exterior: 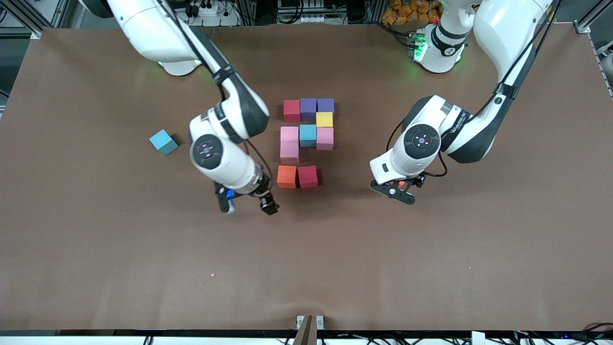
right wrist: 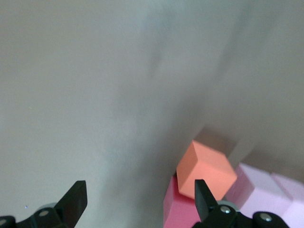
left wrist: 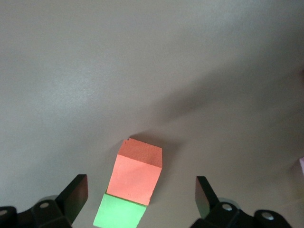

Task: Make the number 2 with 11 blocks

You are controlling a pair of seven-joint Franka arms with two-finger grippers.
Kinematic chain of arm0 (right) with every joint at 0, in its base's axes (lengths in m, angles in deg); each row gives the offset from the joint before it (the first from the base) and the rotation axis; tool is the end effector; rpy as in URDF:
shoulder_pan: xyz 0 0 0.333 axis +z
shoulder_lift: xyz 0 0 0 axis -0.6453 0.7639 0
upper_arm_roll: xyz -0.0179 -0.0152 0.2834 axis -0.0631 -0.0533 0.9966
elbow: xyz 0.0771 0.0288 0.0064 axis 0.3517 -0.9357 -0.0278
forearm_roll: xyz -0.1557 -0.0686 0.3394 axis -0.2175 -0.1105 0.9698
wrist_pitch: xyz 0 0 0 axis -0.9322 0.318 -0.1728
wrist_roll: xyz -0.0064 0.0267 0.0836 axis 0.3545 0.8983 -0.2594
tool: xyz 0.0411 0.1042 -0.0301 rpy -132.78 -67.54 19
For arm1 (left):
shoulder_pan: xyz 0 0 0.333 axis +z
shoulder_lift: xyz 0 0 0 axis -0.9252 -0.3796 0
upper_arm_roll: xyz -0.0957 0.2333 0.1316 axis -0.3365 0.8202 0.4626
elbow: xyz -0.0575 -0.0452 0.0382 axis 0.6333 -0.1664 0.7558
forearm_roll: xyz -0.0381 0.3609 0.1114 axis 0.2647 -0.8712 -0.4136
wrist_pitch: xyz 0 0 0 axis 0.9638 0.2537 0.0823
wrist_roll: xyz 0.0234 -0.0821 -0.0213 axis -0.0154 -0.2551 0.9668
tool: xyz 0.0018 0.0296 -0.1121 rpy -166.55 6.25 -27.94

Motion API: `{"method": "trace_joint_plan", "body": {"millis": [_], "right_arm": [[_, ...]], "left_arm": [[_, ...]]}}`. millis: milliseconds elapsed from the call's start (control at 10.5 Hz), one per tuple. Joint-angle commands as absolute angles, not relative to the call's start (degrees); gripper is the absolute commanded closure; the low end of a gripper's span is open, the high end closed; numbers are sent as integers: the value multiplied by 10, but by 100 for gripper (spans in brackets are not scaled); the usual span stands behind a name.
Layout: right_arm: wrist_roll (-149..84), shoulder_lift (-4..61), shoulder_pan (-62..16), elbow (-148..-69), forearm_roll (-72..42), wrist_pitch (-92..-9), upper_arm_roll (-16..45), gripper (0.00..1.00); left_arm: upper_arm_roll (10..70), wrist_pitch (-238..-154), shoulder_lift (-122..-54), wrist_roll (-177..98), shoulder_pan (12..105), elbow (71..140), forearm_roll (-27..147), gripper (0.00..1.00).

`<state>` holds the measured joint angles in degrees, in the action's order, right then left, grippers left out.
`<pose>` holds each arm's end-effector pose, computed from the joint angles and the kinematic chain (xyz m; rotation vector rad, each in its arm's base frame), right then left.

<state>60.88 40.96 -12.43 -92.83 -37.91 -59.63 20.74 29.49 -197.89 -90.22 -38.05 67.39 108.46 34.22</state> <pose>0.6053 0.3435 0.2961 -2.4647 1.6234 0.2065 0.5462 -0.2682 0.2684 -2.9828 0.7578 0.1940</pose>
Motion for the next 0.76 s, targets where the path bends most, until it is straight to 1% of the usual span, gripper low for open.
{"method": "trace_joint_plan", "body": {"millis": [0,191,477,668], "right_arm": [[526,407,-174,-923,-388,-566,217,0],[427,397,-210,-924,-389,-507,215,0],[260,374,-264,-930,-390,-411,214,0],[141,352,-293,-943,-391,-369,214,0]], "left_arm": [[289,-1996,-877,-429,694,1119,342,0],[285,-1997,-876,-449,703,1126,342,0],[264,-2024,-877,-491,739,1144,342,0],[260,-2026,-880,-492,741,1145,342,0]]}}
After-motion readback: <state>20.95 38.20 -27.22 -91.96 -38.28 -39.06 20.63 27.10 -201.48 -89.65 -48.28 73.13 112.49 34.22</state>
